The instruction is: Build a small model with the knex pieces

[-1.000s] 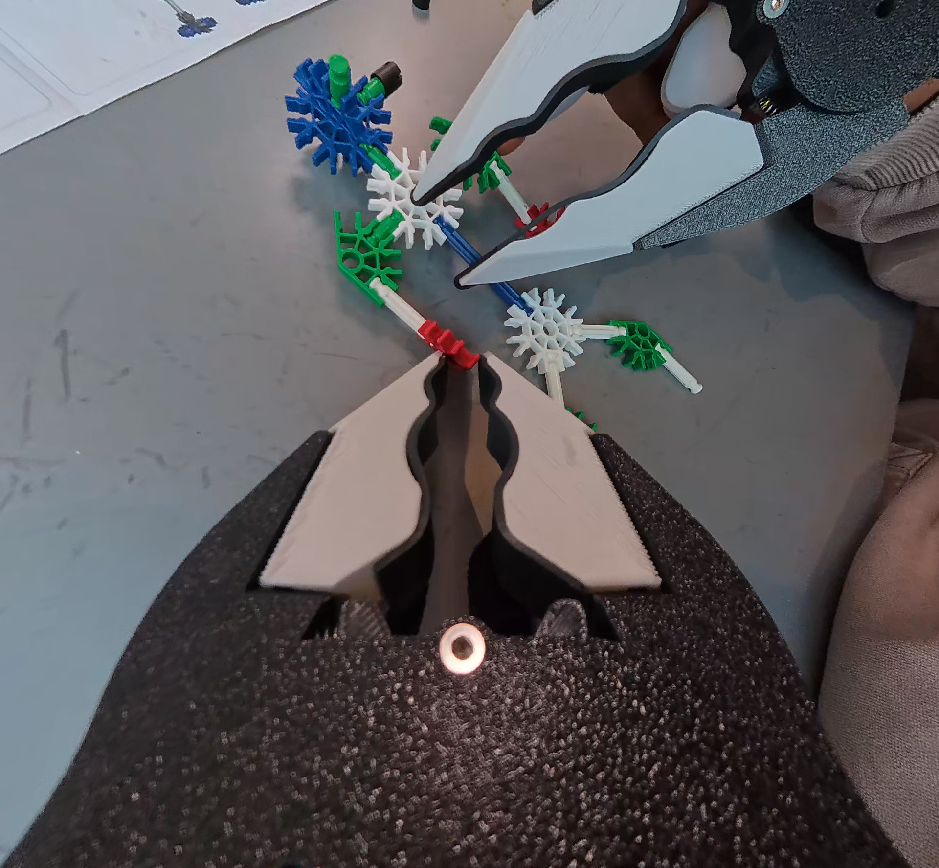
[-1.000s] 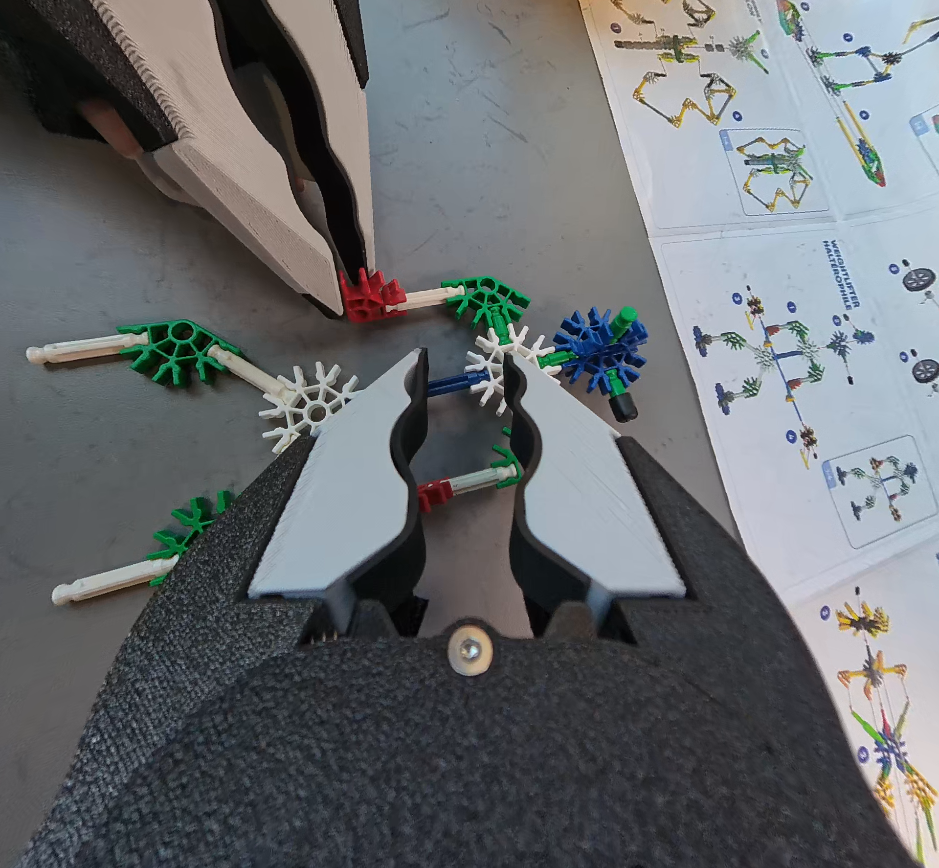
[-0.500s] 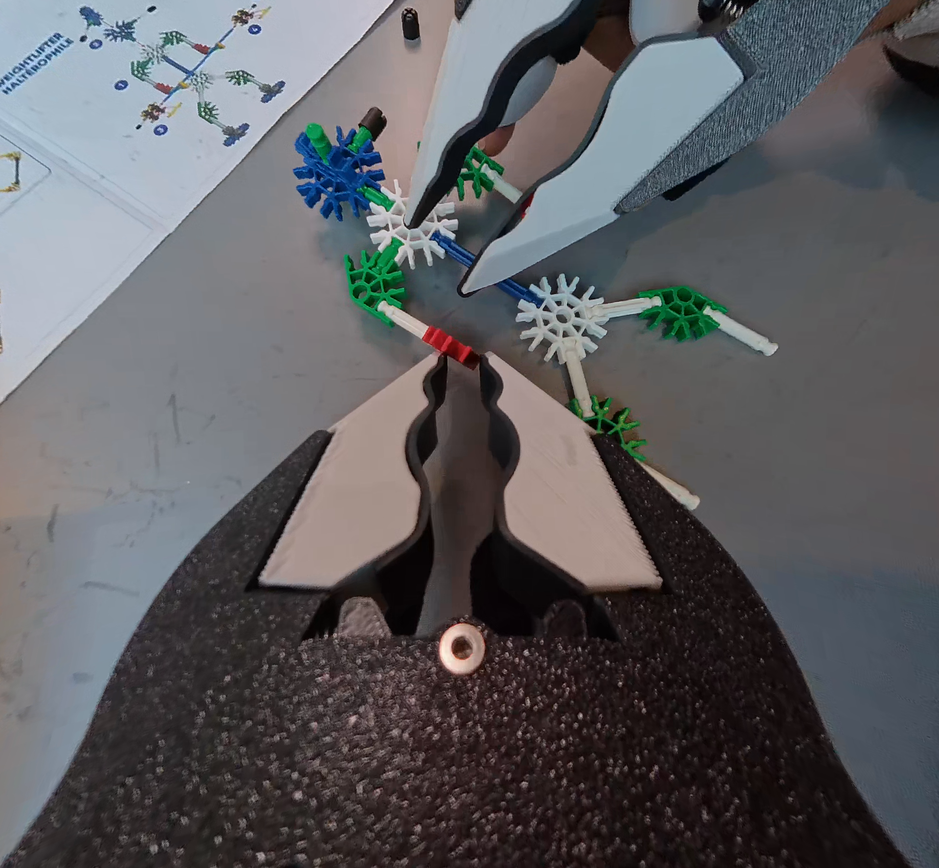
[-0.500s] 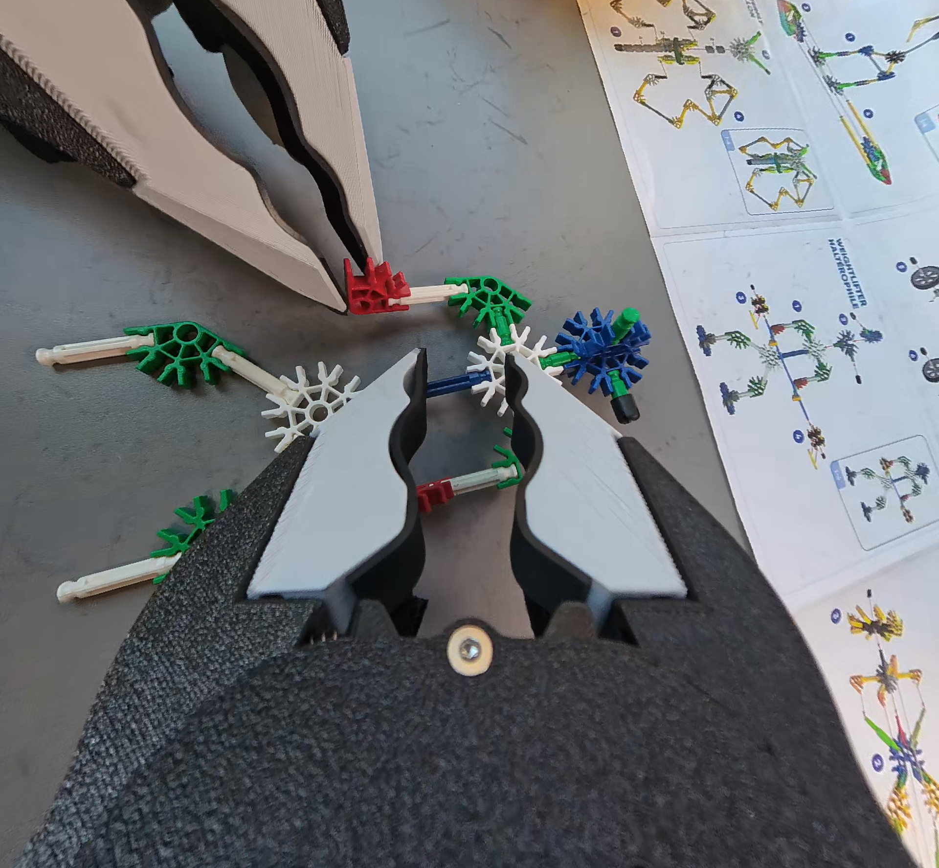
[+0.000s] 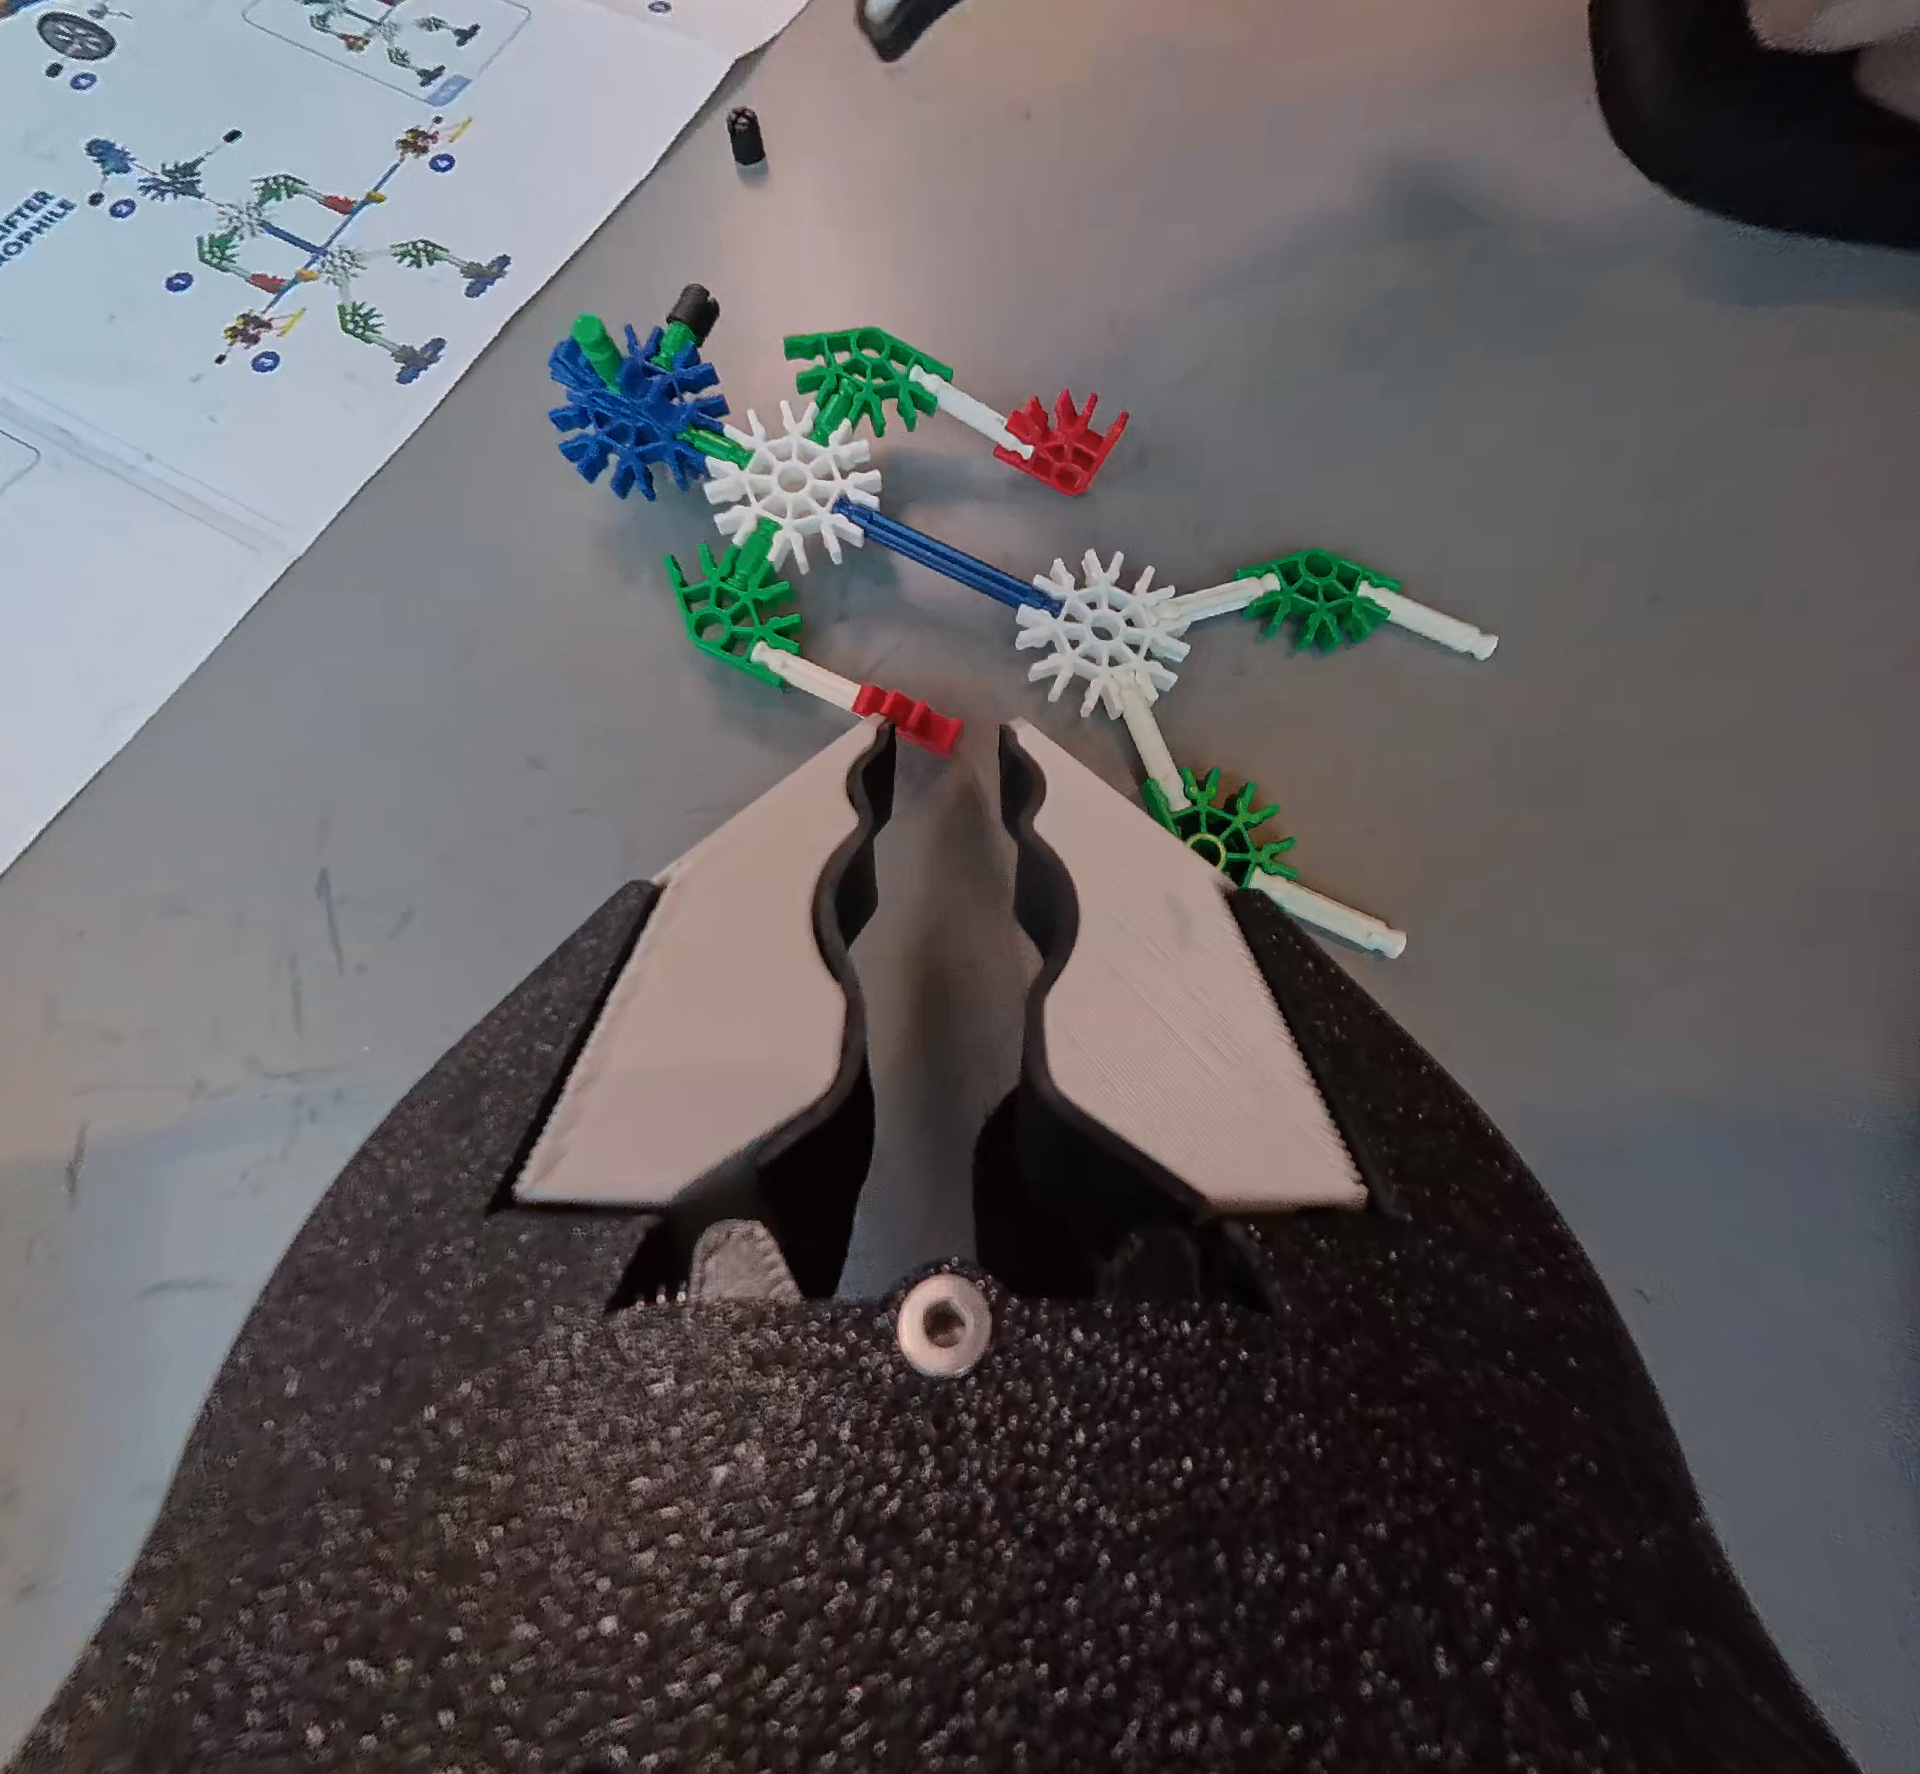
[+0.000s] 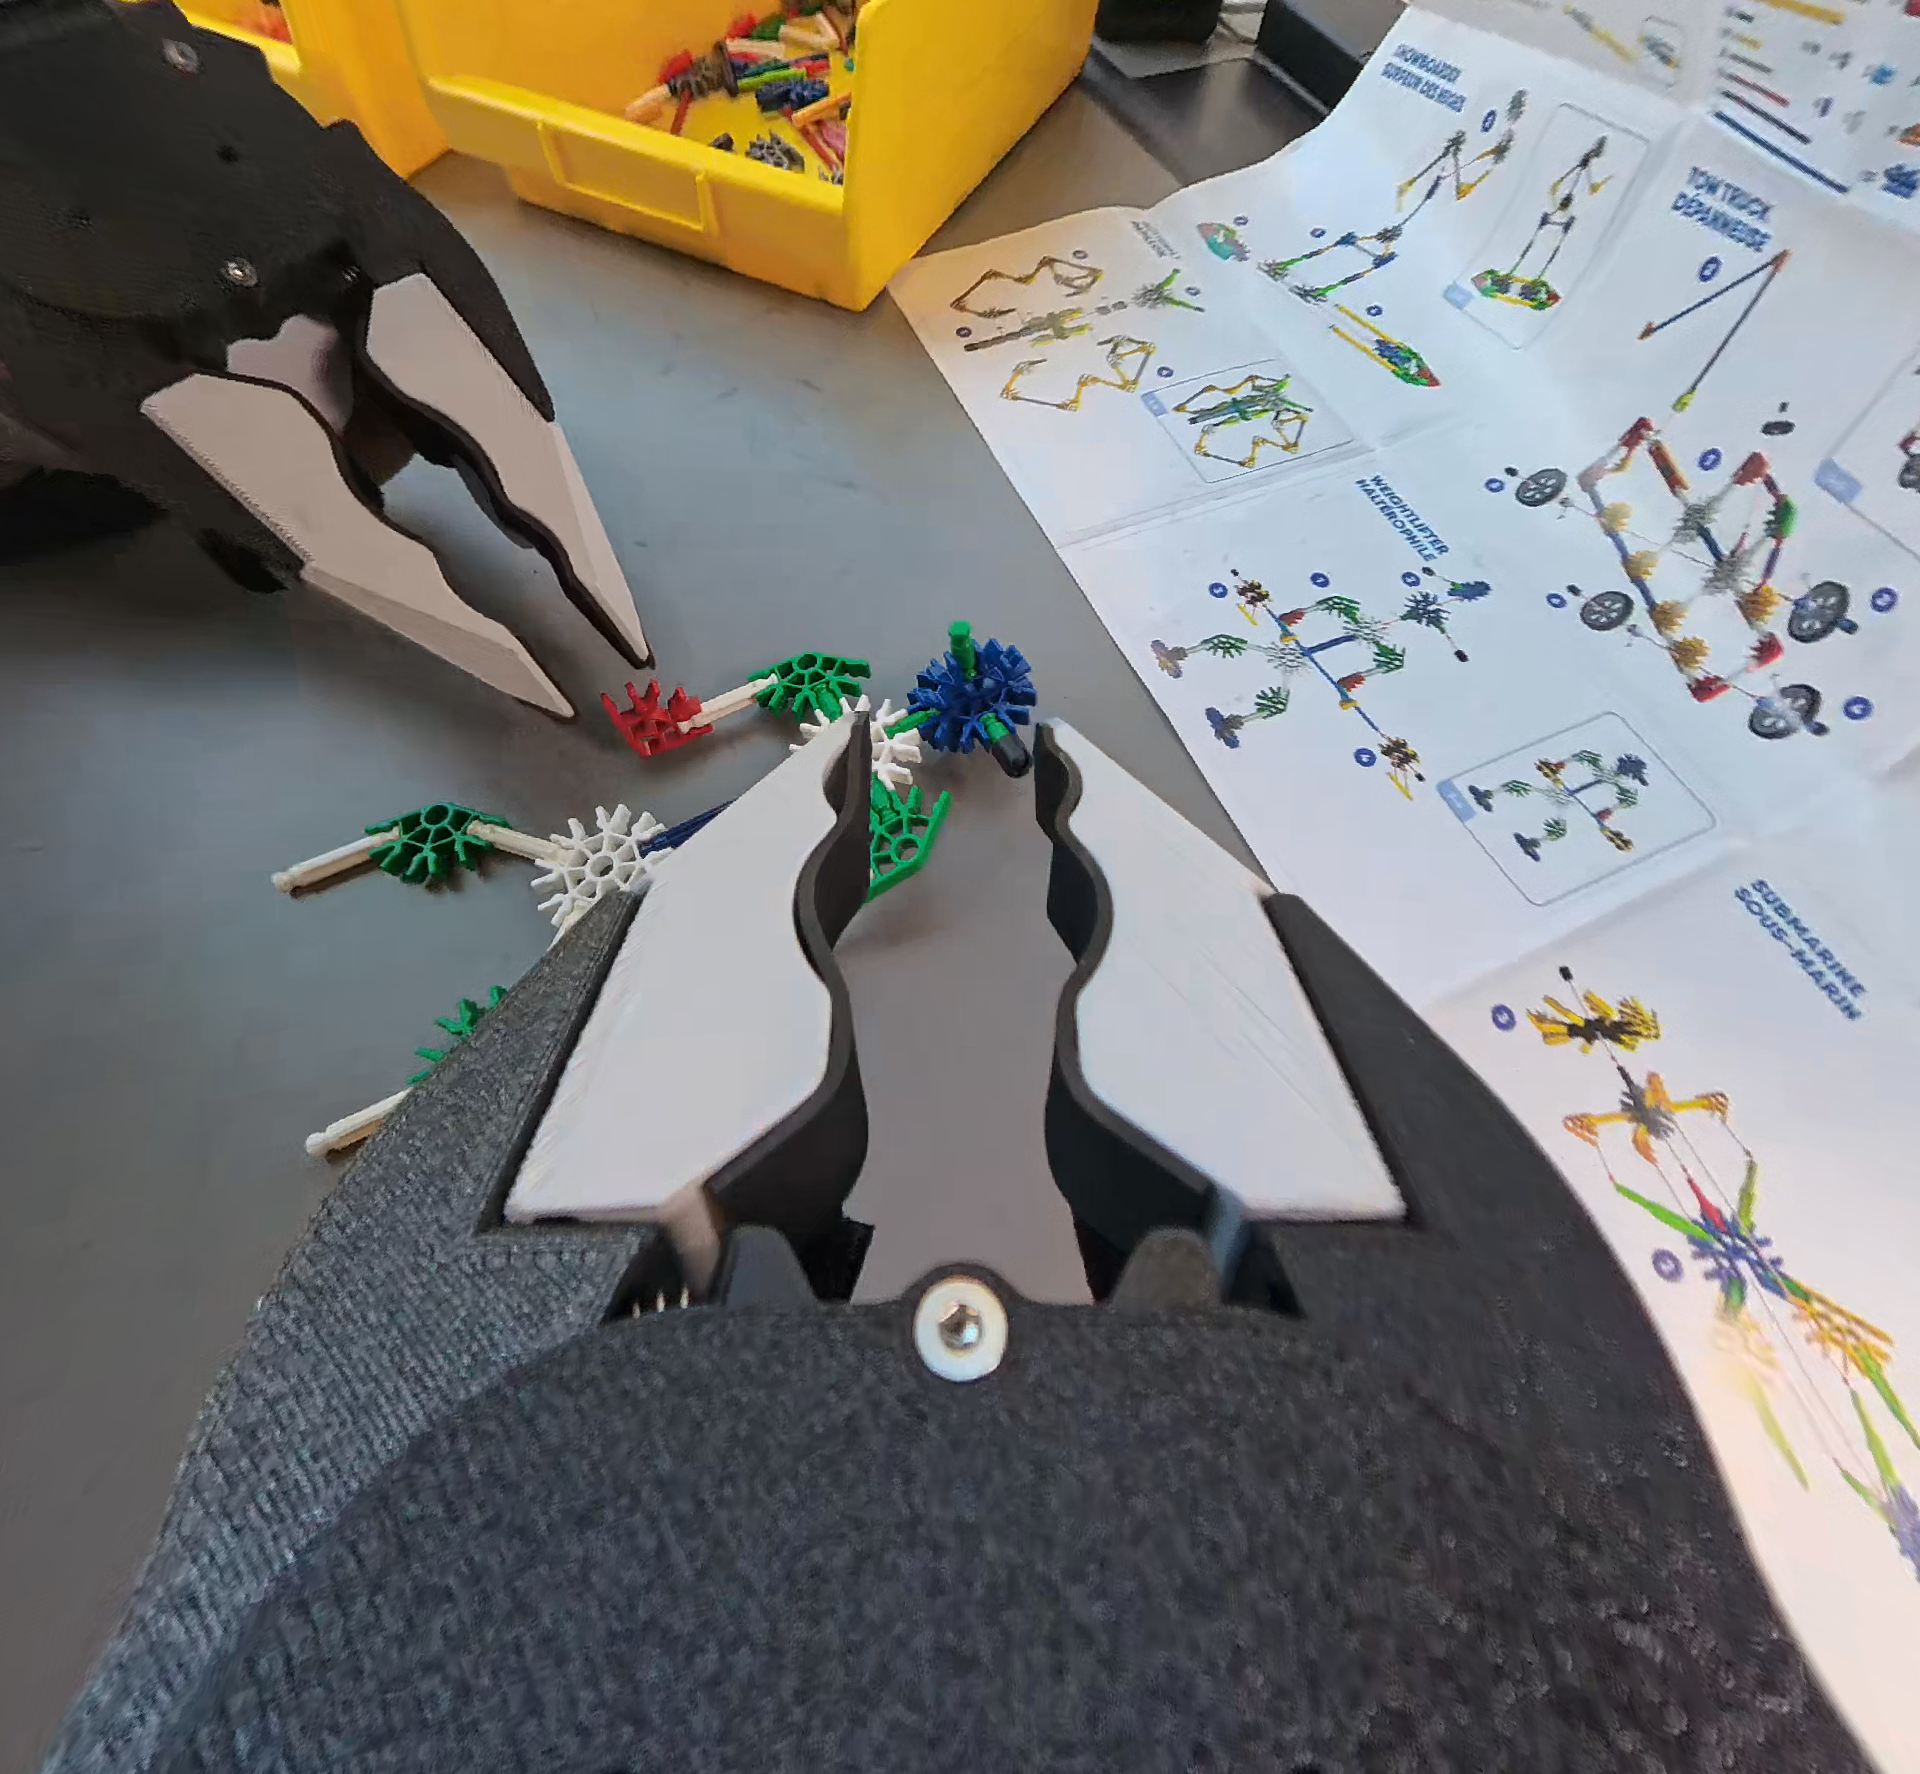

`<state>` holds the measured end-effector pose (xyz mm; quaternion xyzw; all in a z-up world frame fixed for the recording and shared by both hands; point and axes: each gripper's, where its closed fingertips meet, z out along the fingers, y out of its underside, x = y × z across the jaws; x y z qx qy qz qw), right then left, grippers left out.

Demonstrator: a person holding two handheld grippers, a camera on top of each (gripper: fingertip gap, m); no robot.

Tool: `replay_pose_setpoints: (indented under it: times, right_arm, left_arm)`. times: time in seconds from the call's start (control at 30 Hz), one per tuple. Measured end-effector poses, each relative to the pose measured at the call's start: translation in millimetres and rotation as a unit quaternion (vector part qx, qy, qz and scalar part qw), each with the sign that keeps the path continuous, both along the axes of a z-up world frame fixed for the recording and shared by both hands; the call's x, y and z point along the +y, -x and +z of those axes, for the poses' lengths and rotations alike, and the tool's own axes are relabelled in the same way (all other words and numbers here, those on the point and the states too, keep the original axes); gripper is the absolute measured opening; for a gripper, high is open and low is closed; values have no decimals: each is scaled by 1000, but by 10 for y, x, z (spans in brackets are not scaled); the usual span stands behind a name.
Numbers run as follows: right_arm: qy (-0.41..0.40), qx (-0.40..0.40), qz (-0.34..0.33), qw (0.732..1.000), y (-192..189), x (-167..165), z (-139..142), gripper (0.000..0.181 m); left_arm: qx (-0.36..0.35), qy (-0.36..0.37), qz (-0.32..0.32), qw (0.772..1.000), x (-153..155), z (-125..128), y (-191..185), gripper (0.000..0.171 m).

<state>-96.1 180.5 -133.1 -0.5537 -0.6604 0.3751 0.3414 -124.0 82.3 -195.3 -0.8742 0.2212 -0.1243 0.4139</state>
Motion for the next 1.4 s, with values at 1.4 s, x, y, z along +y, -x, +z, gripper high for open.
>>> replay_pose_setpoints:
  times: [1.4]
  right_arm:
    - [-107, 53, -1, 993, -218, -97, -249, 18]
  left_arm:
    - [-42, -102, 68, 992, 227, 247, 440, 27]
